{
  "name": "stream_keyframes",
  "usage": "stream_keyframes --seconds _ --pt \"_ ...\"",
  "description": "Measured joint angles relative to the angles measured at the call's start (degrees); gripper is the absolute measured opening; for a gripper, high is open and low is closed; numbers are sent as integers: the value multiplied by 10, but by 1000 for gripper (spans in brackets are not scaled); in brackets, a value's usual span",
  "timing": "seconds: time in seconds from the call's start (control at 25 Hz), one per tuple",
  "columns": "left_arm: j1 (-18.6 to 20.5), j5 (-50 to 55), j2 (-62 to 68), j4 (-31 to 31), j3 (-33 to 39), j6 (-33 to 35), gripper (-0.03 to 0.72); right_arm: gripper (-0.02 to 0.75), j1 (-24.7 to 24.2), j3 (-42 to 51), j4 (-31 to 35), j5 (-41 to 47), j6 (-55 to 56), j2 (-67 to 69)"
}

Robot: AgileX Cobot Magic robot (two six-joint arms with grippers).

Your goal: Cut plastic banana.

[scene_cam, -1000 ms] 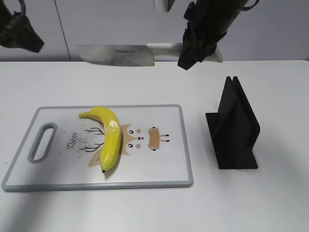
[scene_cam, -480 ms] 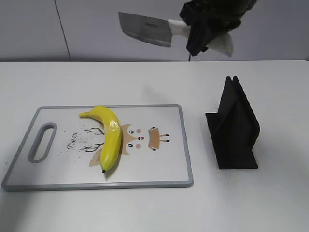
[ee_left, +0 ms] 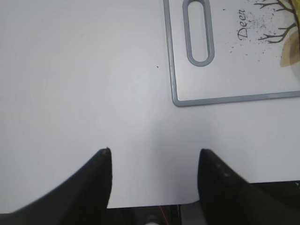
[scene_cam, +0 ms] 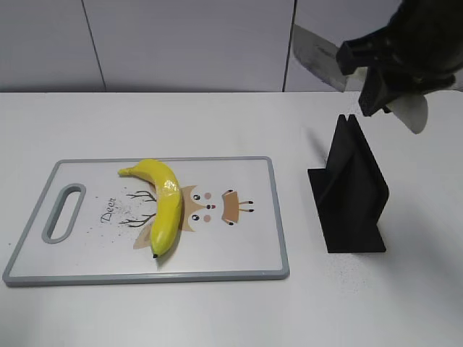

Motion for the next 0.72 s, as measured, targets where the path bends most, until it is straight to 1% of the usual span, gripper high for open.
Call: stream_keyframes --seconds 0.24,0.56,0.72 --pt "0 -26 -155 0 96 0 561 162 0 80 -30 -47 109 -44" --pt "0 -41 -353 2 206 0 560 162 0 133 -50 -87 146 -48" --pt "0 -52 -442 -1 243 0 560 162 0 151 -61 -103 152 -48"
